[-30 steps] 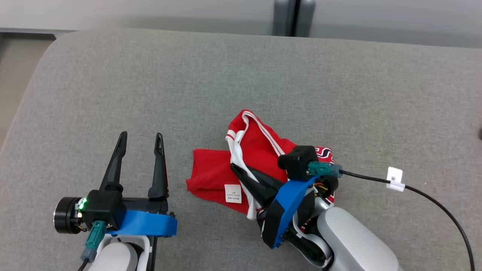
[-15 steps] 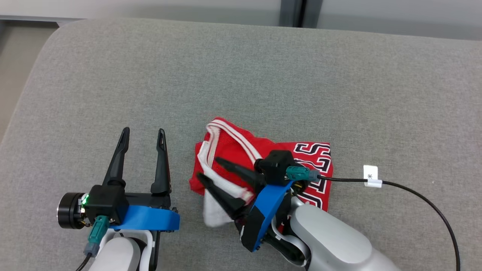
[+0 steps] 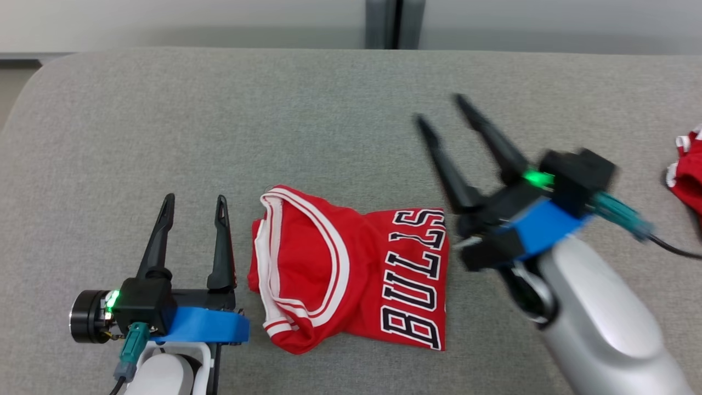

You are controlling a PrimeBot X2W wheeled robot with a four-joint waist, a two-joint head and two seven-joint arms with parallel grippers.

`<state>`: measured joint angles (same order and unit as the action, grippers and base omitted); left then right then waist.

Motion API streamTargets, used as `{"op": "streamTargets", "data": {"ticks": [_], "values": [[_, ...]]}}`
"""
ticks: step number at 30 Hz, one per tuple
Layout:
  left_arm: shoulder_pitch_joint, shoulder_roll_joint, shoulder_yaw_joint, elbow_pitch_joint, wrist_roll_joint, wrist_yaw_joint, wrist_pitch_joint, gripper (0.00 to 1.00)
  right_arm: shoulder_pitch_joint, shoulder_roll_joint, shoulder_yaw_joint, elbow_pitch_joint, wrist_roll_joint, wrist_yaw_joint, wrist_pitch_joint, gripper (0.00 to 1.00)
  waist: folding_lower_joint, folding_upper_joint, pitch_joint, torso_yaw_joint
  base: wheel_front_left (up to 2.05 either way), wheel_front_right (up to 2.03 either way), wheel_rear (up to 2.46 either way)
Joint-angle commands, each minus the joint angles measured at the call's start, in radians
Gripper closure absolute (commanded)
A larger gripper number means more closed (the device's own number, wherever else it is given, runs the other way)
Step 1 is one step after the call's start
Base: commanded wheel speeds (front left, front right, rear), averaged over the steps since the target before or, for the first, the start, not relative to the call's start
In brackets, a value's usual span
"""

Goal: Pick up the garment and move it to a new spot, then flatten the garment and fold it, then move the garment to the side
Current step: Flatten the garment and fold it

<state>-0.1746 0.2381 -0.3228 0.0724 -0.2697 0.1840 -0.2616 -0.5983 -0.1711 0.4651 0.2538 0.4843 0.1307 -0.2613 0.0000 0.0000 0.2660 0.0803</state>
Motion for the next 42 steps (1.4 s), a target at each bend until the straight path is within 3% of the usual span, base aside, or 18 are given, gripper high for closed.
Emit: {"op": "streamTargets", "data": {"ticks": [1,7,15,22,34,35,36,42], "values": [[0.006,0.006,0.006,0.001,0.009,-0.003,-0.004,0.0,0.055,-0.015,-0.043,-0.022,-0.027,0.0,-0.004,0.0,0.0,0.0,-0.012,-0.014,0.0,0.0,0.0],[0.03,0.023,0.012,0.009,0.01,-0.004,-0.004,0.0,0.291,-0.053,-0.314,-0.127,-0.134,0.0,0.007,0.0,0.0,0.0,-0.045,-0.047,0.0,0.0,0.0],[0.064,0.039,0.005,0.019,0.005,-0.002,0.008,0.0,0.545,0.018,-0.525,-0.276,-0.21,0.0,0.079,0.0,0.0,0.0,-0.075,-0.073,0.0,0.0,0.0],[0.084,0.053,0.004,0.015,0.0,0.007,0.02,0.0,0.628,0.058,-0.555,-0.355,-0.232,0.0,0.13,0.0,0.0,0.0,-0.09,-0.082,0.0,0.0,0.0],[0.087,0.059,-0.002,0.003,-0.001,0.016,0.032,0.0,0.649,0.077,-0.573,-0.389,-0.243,0.0,0.167,0.0,0.0,0.0,-0.098,-0.081,0.0,0.0,0.0],[0.085,0.059,-0.004,0.002,-0.001,0.017,0.032,0.0,0.648,0.078,-0.566,-0.387,-0.241,0.0,0.173,0.14,0.0,0.0,-0.098,-0.079,0.0,0.0,0.0],[0.081,0.059,-0.005,0.001,-0.001,0.017,0.033,0.0,0.646,0.079,-0.556,-0.385,-0.237,0.0,0.178,1.0,0.0,0.0,-0.096,-0.077,0.0,0.0,0.0],[0.053,0.052,-0.015,-0.002,0.003,0.014,0.03,0.0,0.582,0.061,-0.371,-0.321,-0.217,0.0,0.216,1.0,0.0,0.0,-0.07,-0.059,0.0,0.0,0.0]]}}
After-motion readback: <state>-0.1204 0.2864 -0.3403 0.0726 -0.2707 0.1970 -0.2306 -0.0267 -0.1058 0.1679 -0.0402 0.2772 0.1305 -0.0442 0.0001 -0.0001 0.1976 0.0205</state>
